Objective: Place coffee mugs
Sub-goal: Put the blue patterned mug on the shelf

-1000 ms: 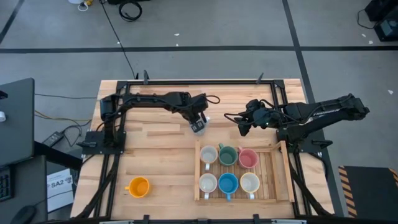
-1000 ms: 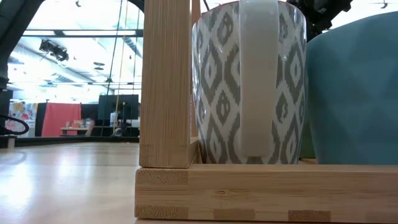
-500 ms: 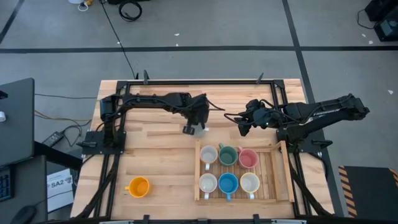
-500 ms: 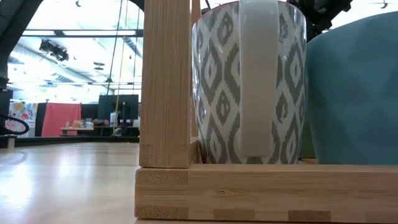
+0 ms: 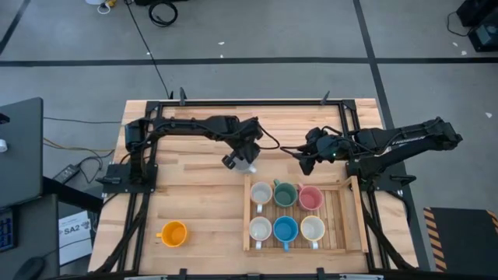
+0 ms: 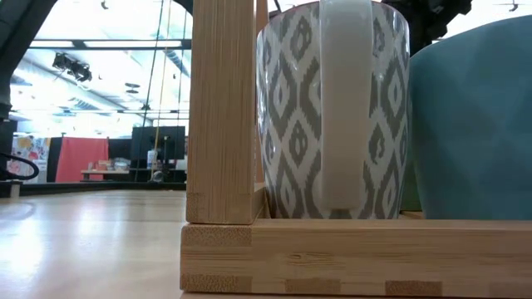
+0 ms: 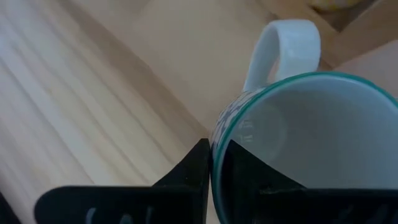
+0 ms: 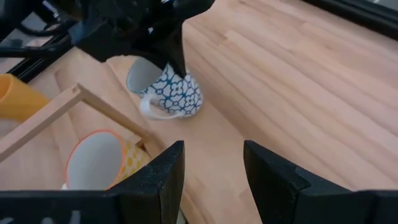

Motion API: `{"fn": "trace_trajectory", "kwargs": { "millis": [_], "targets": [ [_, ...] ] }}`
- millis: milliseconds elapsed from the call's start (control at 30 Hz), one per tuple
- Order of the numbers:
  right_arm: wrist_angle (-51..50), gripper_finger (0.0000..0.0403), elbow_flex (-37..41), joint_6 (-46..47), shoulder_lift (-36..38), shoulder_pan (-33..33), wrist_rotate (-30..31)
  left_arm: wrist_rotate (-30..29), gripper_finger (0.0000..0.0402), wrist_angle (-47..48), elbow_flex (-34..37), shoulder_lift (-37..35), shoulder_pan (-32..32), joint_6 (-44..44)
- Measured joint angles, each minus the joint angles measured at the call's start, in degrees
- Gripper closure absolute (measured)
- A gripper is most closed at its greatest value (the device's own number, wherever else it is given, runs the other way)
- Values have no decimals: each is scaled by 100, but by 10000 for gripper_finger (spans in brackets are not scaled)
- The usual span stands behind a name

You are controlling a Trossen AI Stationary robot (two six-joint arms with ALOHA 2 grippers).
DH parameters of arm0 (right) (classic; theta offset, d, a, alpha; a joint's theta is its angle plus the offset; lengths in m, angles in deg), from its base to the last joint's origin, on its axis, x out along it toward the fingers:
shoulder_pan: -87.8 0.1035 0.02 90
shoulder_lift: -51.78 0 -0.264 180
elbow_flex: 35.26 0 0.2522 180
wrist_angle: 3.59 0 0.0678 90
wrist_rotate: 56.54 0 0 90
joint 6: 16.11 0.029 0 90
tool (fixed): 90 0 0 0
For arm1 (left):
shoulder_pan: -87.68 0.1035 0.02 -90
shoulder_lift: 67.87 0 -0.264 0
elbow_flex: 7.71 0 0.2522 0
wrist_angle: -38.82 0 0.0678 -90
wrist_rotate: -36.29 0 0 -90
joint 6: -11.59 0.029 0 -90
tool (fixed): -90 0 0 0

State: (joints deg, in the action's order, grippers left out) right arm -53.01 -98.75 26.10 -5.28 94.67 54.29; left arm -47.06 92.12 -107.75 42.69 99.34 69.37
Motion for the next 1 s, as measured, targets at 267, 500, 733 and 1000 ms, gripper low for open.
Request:
{"fn": "trace_trajectory", "kwargs": {
  "millis": [267, 500, 733, 1000],
  "targets": [
    [0, 232, 0, -2, 0, 0, -209, 397, 359, 249, -2, 0, -4, 435],
    [0, 232, 0, -2, 0, 0, -208, 396, 358, 189, 4, 2, -4, 48],
    [0, 232, 0, -2, 0, 0, -208, 398, 358, 67, 4, 2, -2, 32],
    [0, 232, 0, -41, 0, 0, -208, 396, 358, 62, 4, 4, 0, 37]
  ]
}}
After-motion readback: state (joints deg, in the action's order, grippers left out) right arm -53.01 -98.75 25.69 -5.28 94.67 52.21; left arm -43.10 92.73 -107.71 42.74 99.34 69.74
